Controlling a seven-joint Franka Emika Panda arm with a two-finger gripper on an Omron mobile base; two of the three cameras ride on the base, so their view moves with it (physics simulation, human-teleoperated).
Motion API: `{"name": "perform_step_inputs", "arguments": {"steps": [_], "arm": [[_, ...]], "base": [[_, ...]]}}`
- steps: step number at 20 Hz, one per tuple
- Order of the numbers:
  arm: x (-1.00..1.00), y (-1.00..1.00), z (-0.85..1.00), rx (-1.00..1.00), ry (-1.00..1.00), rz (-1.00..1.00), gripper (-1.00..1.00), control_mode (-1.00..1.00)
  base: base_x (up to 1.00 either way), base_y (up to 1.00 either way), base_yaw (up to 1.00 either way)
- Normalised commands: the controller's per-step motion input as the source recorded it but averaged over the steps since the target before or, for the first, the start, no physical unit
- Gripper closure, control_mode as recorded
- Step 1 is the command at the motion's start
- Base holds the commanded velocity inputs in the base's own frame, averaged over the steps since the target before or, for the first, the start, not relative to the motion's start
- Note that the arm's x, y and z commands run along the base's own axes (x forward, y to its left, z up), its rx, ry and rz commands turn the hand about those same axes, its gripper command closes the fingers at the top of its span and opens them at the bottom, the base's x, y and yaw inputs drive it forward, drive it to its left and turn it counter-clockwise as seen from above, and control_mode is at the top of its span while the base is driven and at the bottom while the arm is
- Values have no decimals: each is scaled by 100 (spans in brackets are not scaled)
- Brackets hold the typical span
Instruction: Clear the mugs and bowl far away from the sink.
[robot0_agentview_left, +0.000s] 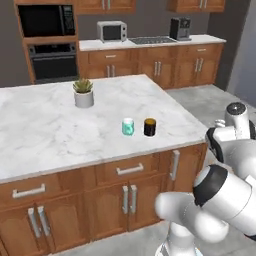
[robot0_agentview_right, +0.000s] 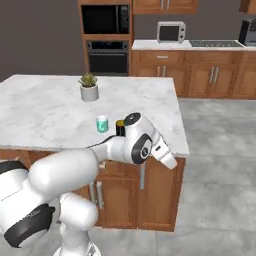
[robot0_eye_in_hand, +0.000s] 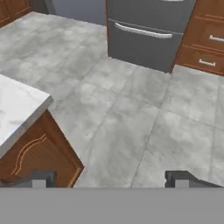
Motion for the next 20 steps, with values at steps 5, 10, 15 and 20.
{"name": "perform_step_inputs", "arguments": {"steps": [5,10,15,20], "arm": [[0,0,0,0,0,0,-100,100],[0,0,0,0,0,0,-100,100],[0,0,0,0,0,0,-100,100],[0,0,0,0,0,0,-100,100]], "base": [[0,0,-100],[0,0,-100],[0,0,-100],[0,0,-100]]}}
